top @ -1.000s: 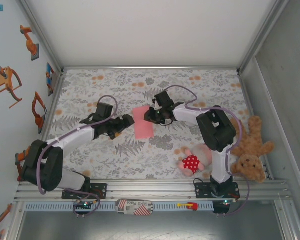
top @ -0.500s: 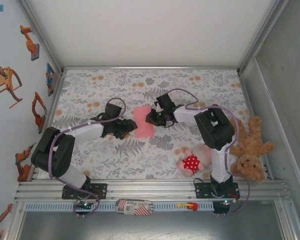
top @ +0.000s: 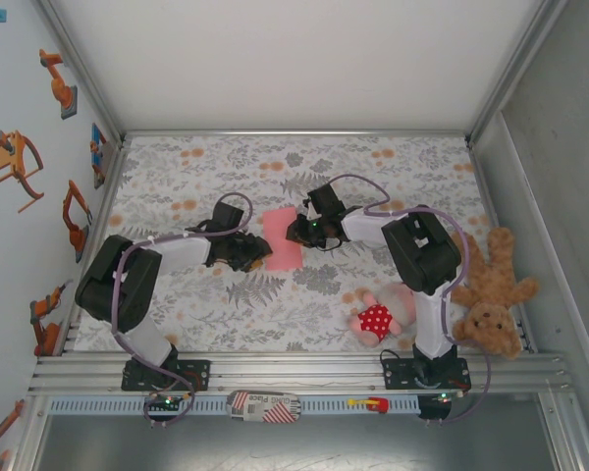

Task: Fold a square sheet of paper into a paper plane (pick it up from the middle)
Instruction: Third fold the triangle at the center of the table.

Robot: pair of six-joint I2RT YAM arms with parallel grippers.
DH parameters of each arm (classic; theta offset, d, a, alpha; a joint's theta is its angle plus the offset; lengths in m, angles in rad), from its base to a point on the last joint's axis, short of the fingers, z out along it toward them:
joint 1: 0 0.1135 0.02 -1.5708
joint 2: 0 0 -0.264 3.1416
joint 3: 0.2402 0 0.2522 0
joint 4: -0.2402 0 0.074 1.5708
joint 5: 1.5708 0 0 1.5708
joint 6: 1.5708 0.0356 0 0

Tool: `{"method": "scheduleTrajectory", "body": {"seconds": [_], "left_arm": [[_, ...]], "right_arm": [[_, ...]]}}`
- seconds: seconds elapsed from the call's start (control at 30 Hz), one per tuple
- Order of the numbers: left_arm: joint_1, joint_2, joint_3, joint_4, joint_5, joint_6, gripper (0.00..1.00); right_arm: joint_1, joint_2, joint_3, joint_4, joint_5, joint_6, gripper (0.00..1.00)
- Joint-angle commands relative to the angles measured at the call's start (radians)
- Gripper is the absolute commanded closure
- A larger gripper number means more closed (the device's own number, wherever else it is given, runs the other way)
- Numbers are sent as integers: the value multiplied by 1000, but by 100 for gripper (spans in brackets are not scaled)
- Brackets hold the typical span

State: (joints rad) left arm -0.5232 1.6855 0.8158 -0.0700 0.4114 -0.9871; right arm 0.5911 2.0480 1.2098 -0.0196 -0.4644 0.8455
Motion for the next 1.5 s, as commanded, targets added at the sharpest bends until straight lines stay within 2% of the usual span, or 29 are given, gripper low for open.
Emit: {"method": "scheduleTrajectory", "body": {"seconds": [0.0, 0.3, 0.63, 1.2, 1.47], "left_arm": [[-5, 26, 30, 12, 43, 7, 62], [-4, 62, 77, -5, 85, 49, 60], [22, 95, 145, -40, 85, 106, 62], [65, 166, 141, 35, 138, 19, 80], [75, 152, 135, 25, 138, -1, 94]], "right_arm": [[-7, 41, -34, -34, 24, -6, 81], [-8, 34, -38, -31, 21, -8, 81], [-10, 26, -40, -31, 29, -8, 81], [-10, 1, -45, -26, 41, -5, 81], [-14, -62, -28, -27, 60, -79, 79]]}}
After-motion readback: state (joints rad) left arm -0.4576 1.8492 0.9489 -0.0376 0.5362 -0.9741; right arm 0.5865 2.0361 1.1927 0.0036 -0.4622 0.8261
